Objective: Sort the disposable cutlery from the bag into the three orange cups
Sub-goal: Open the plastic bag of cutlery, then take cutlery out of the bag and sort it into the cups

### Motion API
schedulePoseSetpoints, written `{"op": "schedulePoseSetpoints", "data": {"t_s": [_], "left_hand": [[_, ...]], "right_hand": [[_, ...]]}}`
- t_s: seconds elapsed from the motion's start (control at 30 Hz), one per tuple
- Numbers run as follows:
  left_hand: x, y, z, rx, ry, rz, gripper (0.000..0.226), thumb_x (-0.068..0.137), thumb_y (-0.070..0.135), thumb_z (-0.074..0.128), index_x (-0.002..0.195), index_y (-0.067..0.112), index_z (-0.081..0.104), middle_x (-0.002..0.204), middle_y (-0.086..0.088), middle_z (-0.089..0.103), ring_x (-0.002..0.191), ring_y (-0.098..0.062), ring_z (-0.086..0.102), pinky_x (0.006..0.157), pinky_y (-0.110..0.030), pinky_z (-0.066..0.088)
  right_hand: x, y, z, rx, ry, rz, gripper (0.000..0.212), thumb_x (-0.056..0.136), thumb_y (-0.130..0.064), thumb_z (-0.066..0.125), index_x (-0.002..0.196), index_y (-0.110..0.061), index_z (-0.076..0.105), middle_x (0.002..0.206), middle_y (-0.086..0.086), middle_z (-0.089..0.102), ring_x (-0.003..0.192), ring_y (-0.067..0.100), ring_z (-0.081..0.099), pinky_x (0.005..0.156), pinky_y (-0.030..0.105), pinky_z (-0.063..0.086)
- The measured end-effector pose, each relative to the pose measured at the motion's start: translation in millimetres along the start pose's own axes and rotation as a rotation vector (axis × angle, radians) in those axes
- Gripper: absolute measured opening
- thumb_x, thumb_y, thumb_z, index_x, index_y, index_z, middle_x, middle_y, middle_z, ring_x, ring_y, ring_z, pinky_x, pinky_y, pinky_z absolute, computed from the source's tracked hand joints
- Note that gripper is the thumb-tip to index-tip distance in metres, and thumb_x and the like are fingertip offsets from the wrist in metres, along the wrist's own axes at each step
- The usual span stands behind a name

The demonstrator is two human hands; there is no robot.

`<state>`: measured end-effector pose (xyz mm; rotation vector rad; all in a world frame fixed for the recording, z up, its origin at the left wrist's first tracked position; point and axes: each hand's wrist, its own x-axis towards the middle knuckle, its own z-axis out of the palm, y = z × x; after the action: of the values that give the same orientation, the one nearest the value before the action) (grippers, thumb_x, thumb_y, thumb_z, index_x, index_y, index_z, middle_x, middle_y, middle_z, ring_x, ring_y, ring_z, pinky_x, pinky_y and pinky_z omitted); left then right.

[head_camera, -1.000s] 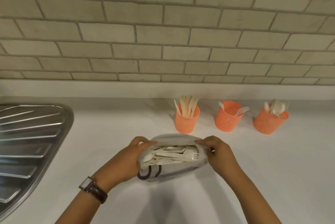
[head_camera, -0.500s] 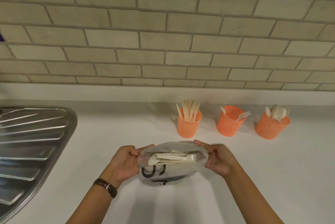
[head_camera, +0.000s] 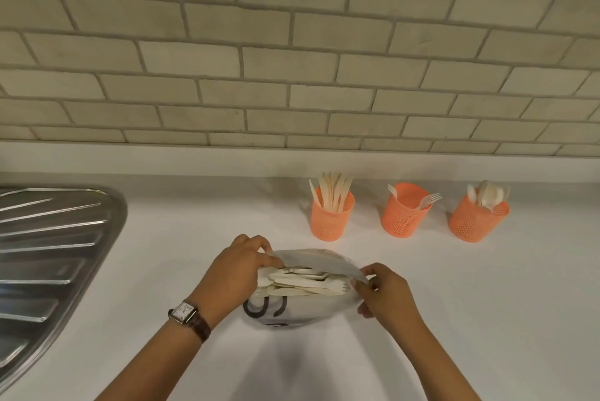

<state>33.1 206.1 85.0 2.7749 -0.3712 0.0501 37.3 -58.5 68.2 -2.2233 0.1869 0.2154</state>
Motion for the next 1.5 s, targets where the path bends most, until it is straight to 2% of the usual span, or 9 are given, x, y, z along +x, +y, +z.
{"op": "schedulePoseSetpoints", "data": {"t_s": [0.23, 0.57, 0.67, 0.8, 1.03, 1.23, 1.33, 1.4, 1.5], "left_hand": [[0, 20, -14, -0.026, 0.031, -0.098, 0.073, 0.083, -0.005, 0.044, 0.146, 0.024, 0.022, 0.136, 0.009, 0.020, 0.100, -0.012, 0.043, 0.054, -0.016, 0.041], [-38, 47, 10, -0.494, 0.128, -0.317, 0.075, 0.081, 0.003, 0.057, 0.145, 0.021, 0.023, 0.123, 0.017, 0.013, 0.079, -0.004, 0.054, 0.063, -0.008, 0.047], [-44, 69, 27, -0.672, 0.201, -0.366, 0.078, 0.075, -0.003, 0.061, 0.141, 0.022, 0.028, 0.119, 0.014, 0.014, 0.086, -0.005, 0.049, 0.068, -0.002, 0.044], [-48, 102, 48, -0.857, 0.202, -0.394, 0.086, 0.074, -0.004, 0.065, 0.142, 0.023, 0.021, 0.129, 0.009, 0.014, 0.077, -0.004, 0.058, 0.068, -0.008, 0.049], [-46, 106, 51, -0.870, 0.128, -0.387, 0.096, 0.074, -0.003, 0.069, 0.146, 0.029, 0.014, 0.132, 0.014, 0.012, 0.079, 0.011, 0.058, 0.059, -0.014, 0.052], [-51, 118, 57, -0.792, 0.062, -0.363, 0.075, 0.076, 0.000, 0.069, 0.140, 0.017, 0.035, 0.140, 0.008, 0.015, 0.095, 0.006, 0.057, 0.081, -0.007, 0.045], [-51, 120, 54, -0.717, 0.021, -0.356, 0.058, 0.074, 0.005, 0.071, 0.128, 0.009, 0.050, 0.146, 0.000, 0.019, 0.119, -0.021, 0.048, 0.093, -0.022, 0.046], [-48, 114, 46, -0.738, 0.105, -0.335, 0.057, 0.068, 0.003, 0.073, 0.111, 0.031, 0.050, 0.136, 0.003, 0.026, 0.100, -0.023, 0.056, 0.075, -0.010, 0.046], [-34, 105, 26, -0.657, 0.160, -0.216, 0.029, 0.073, 0.025, 0.062, 0.089, 0.041, 0.045, 0.126, 0.007, 0.034, 0.116, -0.020, 0.046, 0.090, -0.021, 0.039]], "right_hand": [[11, -30, -5, 0.089, 0.207, -0.176, 0.007, 0.087, -0.011, 0.058, 0.082, -0.015, 0.061, 0.068, 0.004, 0.065, 0.053, 0.023, 0.064, 0.061, 0.041, 0.057], [13, -34, 8, -0.072, 0.237, -0.290, 0.027, 0.087, -0.019, 0.065, 0.113, -0.016, 0.061, 0.103, -0.007, 0.053, 0.079, 0.013, 0.056, 0.076, 0.027, 0.048], [-12, -35, 11, -0.067, 0.292, -0.376, 0.007, 0.086, -0.022, 0.065, 0.088, -0.015, 0.064, 0.090, -0.005, 0.058, 0.073, 0.011, 0.055, 0.068, 0.020, 0.043], [-21, -38, 20, -0.215, -0.066, -0.104, 0.047, 0.089, -0.039, 0.056, 0.054, -0.008, 0.050, 0.056, 0.010, 0.059, 0.054, 0.024, 0.058, 0.064, 0.034, 0.051], [10, -42, 26, 0.035, -0.332, 0.405, 0.053, 0.083, -0.058, 0.055, 0.072, -0.005, 0.056, 0.063, 0.010, 0.061, 0.049, 0.022, 0.060, 0.054, 0.030, 0.056], [14, -48, 54, -0.054, -0.211, 0.309, 0.034, 0.085, -0.048, 0.057, 0.070, -0.018, 0.051, 0.065, -0.003, 0.053, 0.065, 0.014, 0.056, 0.060, 0.024, 0.045], [19, -45, 67, 0.028, -0.161, 0.318, 0.030, 0.088, -0.037, 0.058, 0.067, -0.021, 0.044, 0.067, -0.005, 0.047, 0.078, 0.016, 0.054, 0.071, 0.026, 0.042], [19, -44, 67, 0.111, -0.126, 0.317, 0.031, 0.088, -0.025, 0.060, 0.064, -0.019, 0.041, 0.065, -0.003, 0.046, 0.066, 0.012, 0.050, 0.062, 0.021, 0.038], [12, -46, 66, 0.218, -0.058, 0.272, 0.011, 0.091, -0.020, 0.053, 0.086, -0.014, 0.045, 0.083, -0.001, 0.051, 0.074, 0.010, 0.048, 0.070, 0.024, 0.042]]}}
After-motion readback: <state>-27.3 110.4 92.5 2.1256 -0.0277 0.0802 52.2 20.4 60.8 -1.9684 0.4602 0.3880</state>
